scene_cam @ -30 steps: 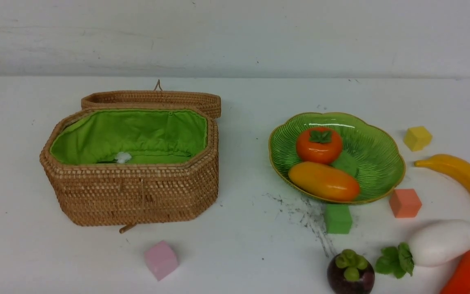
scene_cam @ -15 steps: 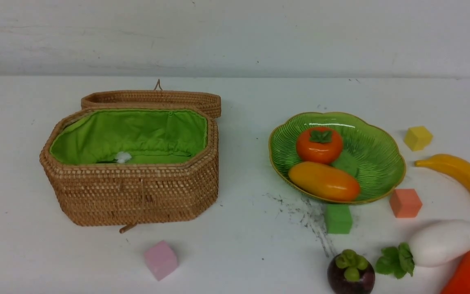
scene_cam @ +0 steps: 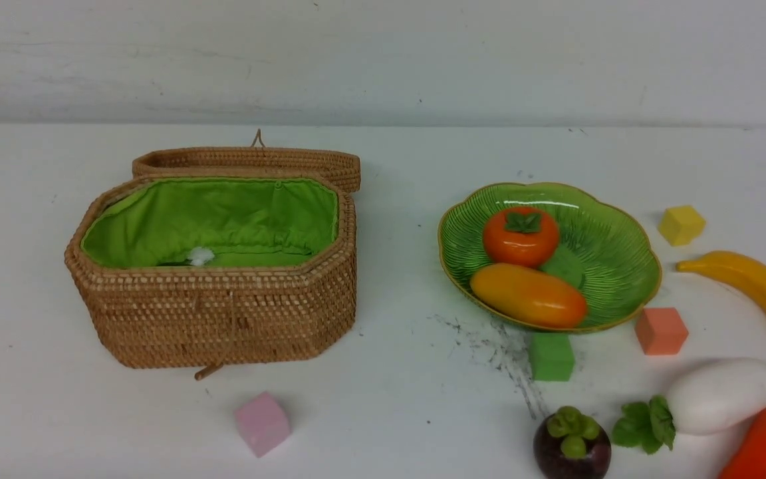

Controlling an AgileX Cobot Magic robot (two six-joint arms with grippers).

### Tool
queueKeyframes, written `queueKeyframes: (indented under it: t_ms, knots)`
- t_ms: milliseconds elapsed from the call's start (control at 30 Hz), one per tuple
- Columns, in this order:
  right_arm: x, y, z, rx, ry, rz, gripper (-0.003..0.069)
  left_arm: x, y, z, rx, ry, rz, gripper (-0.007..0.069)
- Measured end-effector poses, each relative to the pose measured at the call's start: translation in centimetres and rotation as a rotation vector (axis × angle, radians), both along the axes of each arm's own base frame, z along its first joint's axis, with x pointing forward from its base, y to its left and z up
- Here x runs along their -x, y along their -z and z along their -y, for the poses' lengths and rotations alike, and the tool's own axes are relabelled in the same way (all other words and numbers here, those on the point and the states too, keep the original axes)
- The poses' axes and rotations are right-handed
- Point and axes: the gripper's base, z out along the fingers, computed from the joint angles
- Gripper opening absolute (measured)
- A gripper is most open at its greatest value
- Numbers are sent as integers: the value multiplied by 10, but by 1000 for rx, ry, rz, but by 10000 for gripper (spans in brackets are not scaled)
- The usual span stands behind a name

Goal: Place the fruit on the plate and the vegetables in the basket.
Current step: Use the right arm to grab a carrot and put it into the left basket

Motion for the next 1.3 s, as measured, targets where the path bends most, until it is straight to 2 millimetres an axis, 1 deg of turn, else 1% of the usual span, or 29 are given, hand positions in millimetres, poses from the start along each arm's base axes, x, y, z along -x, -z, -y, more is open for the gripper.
queueKeyframes:
  t_ms: [233, 400, 467, 567, 633, 733, 933, 967, 1000, 1067, 1100, 1133, 1167, 1200, 1233, 1300]
  knots:
    - [0, 0, 0, -2, 0, 3, 242, 0, 0, 0, 0, 0, 0, 30]
    - [-1, -2, -1, -32, -6, 39, 242, 0, 0, 0, 0, 0, 0, 36]
    - [-3, -5, -3, -75, -11, 92, 242, 0, 0, 0, 0, 0, 0, 37]
    - [-4, -16, -4, -200, -9, 208, 242, 0, 0, 0, 1, 0, 0, 40]
    - [-4, -20, -4, -241, -6, 243, 242, 0, 0, 0, 1, 0, 0, 40]
    - [-4, -31, -3, -377, 8, 360, 242, 0, 0, 0, 1, 0, 0, 43]
    - [0, -52, 1, -419, 14, 599, 242, 0, 0, 0, 2, -1, 0, 51]
    - [2, -61, 3, -429, 15, 690, 242, 0, 0, 0, 2, -1, 0, 54]
    - [4, -66, 4, -435, 14, 716, 242, 0, 0, 0, 2, -1, 0, 55]
    - [9, -83, 4, -454, 6, 764, 242, 0, 0, 0, 2, -1, 0, 57]
    - [12, -94, 4, -461, 0, 780, 242, 0, 0, 0, 2, -1, 0, 58]
    - [17, -110, 4, -462, -13, 797, 242, 0, 0, 0, 2, -1, 1, 59]
    - [18, -113, 3, -460, -16, 798, 242, 0, 0, 0, 2, -1, 1, 59]
    - [26, -137, 2, -442, -34, 801, 242, 0, 0, 0, 3, -1, 1, 61]
    - [29, -149, 1, -435, -42, 789, 242, 0, 0, 0, 3, -1, 1, 61]
    - [33, -181, -2, -417, -64, 725, 242, 0, 0, 0, 3, -1, 1, 64]
